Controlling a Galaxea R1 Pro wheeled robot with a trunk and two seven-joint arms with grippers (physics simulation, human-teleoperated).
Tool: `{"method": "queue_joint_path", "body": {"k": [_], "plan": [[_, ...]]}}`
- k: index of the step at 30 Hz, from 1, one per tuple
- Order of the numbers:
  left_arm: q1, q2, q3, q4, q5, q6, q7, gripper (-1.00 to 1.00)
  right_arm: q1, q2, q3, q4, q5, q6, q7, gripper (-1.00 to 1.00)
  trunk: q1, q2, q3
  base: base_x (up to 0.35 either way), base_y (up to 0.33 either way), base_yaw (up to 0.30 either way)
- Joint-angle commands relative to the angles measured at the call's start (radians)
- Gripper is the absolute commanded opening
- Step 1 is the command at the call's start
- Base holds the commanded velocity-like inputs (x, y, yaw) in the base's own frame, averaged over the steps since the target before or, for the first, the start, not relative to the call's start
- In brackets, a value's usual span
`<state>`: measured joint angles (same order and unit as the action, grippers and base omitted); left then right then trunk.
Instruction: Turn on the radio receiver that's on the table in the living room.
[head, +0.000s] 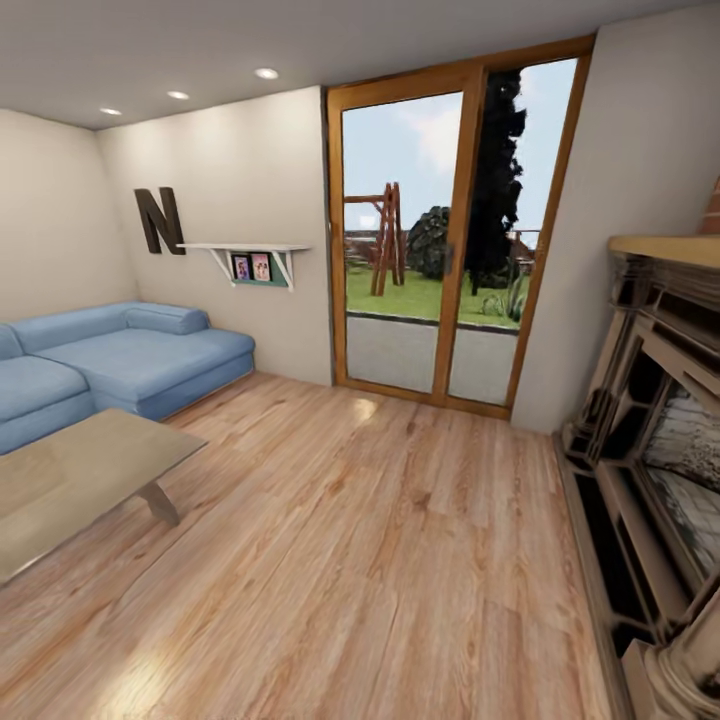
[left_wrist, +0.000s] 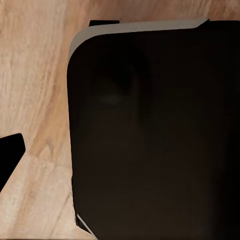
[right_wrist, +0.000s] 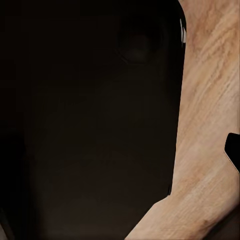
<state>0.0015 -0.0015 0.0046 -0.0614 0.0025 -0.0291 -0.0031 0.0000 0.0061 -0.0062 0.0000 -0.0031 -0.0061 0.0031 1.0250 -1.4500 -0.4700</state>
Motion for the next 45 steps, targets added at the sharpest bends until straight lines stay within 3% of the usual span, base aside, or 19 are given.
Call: {"method": "queue_joint_path", "body": {"k": [1, 45], "plan": [[0.000, 0.000, 0.000, 0.000, 0.000, 0.000, 0.000, 1.00, 0.000, 0.000, 0.000, 0.000, 0.000, 0.000, 0.000, 1.00, 0.000, 0.000, 0.000, 0.000, 0.000, 0.275], [0.000, 0.000, 0.000, 0.000, 0.000, 0.000, 0.000, 1.00, 0.000, 0.000, -0.001, 0.000, 0.000, -0.014, -0.002, 1.00, 0.000, 0.000, -0.010, 0.000, 0.000, 0.275]]}}
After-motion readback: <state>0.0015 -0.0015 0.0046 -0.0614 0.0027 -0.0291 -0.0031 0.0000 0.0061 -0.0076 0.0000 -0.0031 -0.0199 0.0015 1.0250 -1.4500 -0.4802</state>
